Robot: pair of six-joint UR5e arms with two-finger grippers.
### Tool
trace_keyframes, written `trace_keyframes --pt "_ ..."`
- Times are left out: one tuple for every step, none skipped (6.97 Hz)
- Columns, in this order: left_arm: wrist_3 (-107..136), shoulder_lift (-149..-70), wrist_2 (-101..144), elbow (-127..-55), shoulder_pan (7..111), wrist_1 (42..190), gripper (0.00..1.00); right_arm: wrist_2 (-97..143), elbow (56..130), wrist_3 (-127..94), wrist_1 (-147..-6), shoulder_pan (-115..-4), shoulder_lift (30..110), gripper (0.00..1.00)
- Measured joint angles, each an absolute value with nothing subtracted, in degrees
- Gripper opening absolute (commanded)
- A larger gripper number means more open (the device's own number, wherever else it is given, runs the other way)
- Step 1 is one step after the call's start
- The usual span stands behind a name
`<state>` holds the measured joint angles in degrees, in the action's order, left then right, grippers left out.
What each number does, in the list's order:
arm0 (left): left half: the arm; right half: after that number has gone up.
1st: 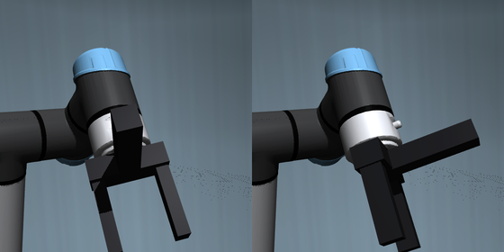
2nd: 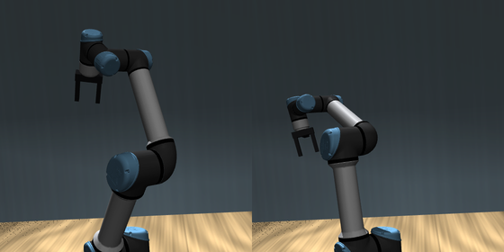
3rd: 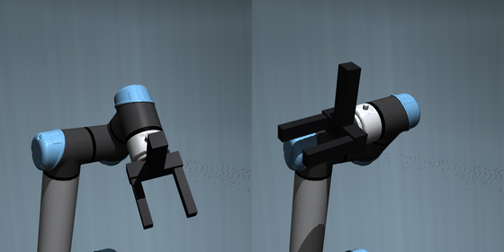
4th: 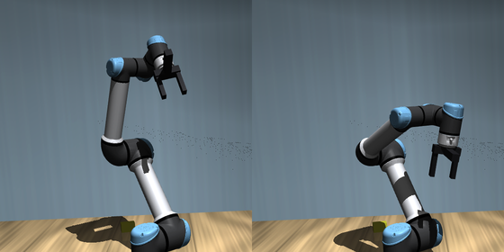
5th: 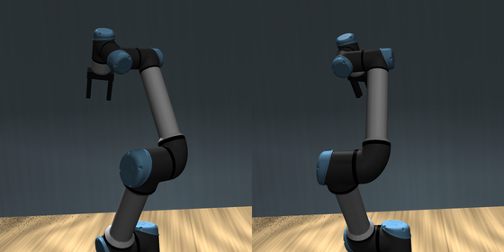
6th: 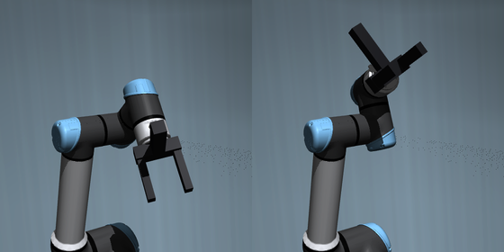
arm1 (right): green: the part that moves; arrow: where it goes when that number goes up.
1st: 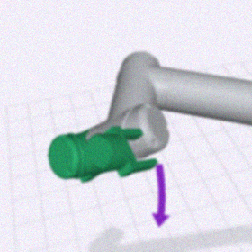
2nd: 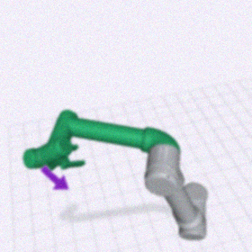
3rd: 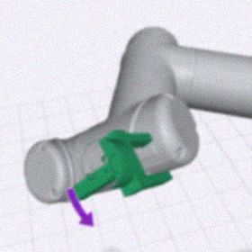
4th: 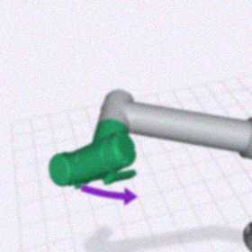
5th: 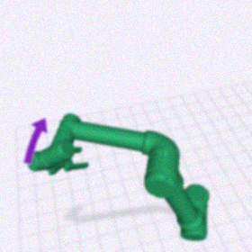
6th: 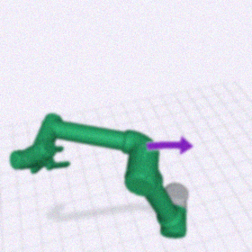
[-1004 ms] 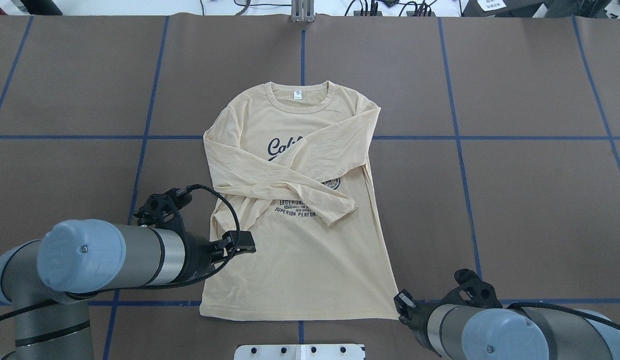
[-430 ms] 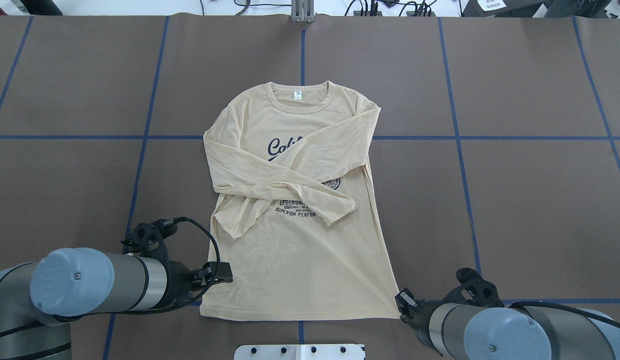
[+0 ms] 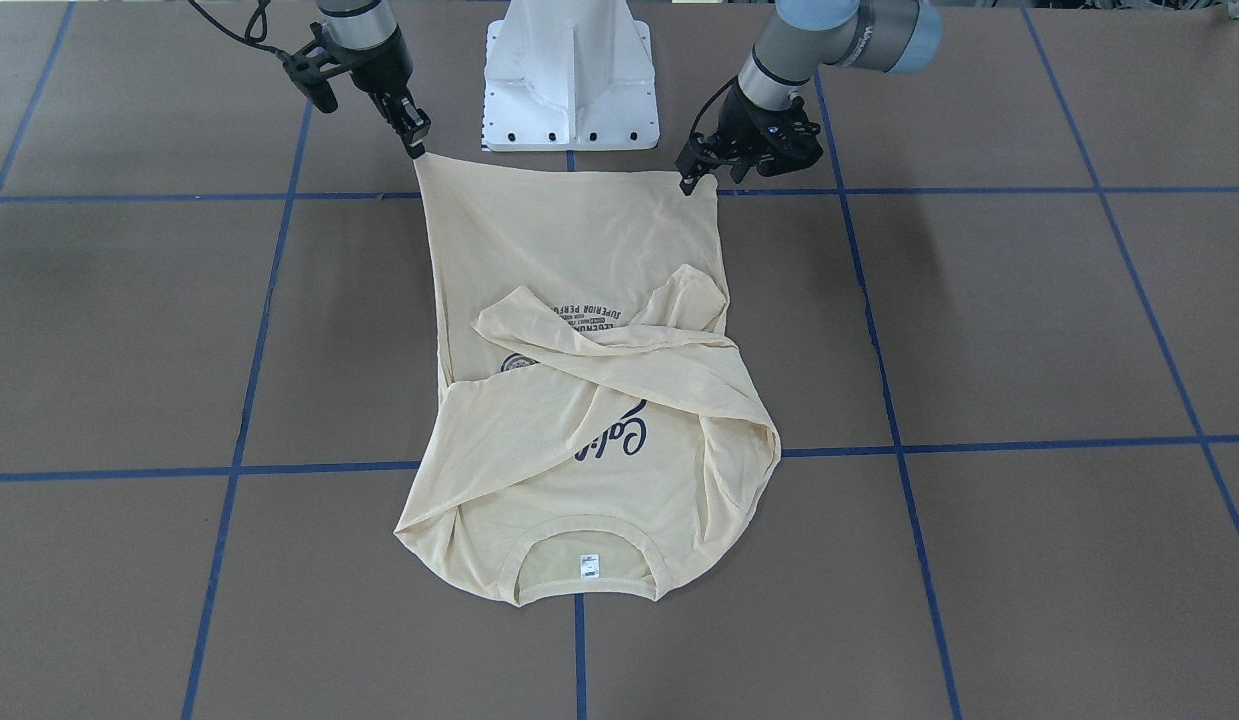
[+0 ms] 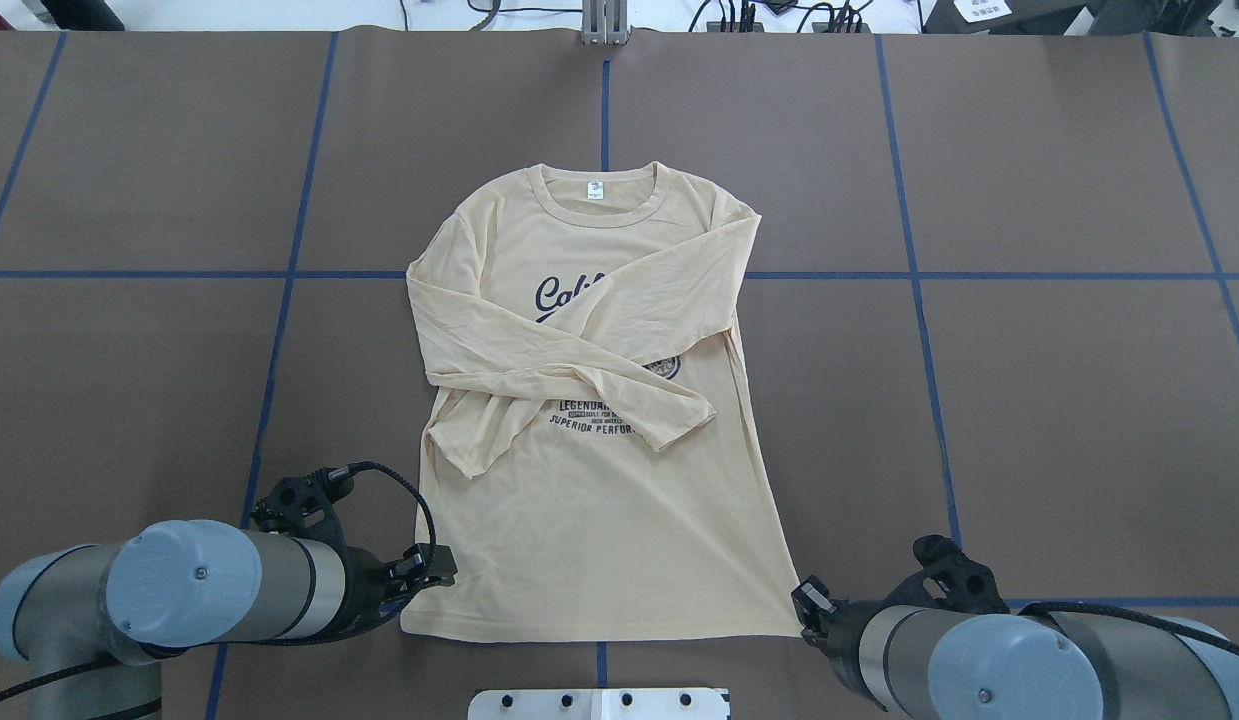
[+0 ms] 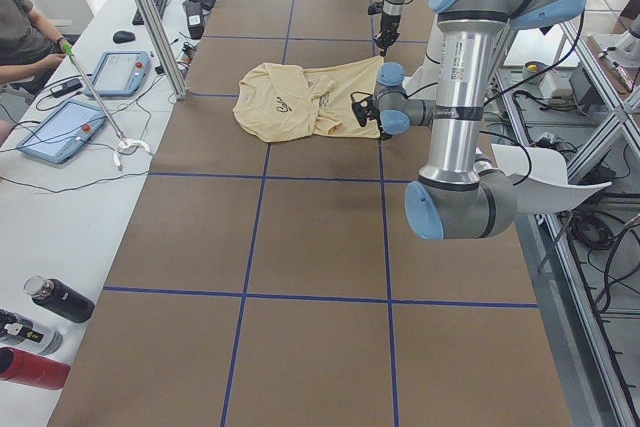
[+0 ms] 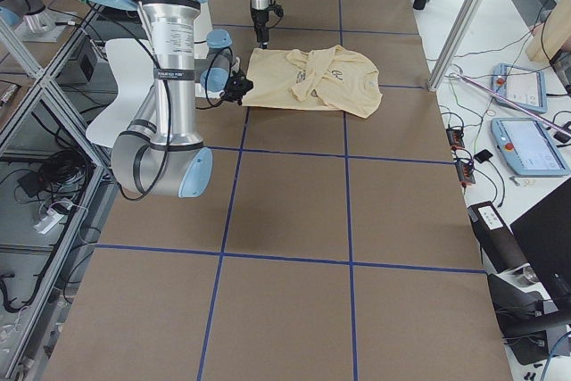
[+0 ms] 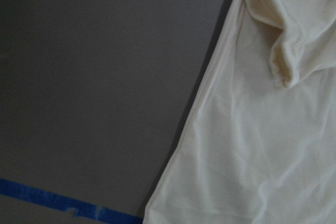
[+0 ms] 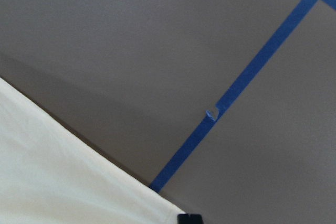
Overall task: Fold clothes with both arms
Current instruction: 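Grasp both hem corners nearest the robot with left and right grippers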
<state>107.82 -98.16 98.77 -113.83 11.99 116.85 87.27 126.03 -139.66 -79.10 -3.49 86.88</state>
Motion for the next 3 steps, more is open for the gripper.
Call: trace_keyframes --pt "108.18 -98.10 98.82 -113.66 11.68 116.83 0.74 87.28 126.03 -139.66 -79.10 -3.50 86.93 0.00" --pt "108.34 -98.05 98.90 -113.60 11.38 116.82 0.68 87.28 126.03 -139.66 -79.10 -3.51 86.95 0.00" --pt "108.49 -98.04 98.92 -113.53 10.88 116.81 0.61 87.28 126.04 -139.66 -79.10 -3.54 86.95 0.00"
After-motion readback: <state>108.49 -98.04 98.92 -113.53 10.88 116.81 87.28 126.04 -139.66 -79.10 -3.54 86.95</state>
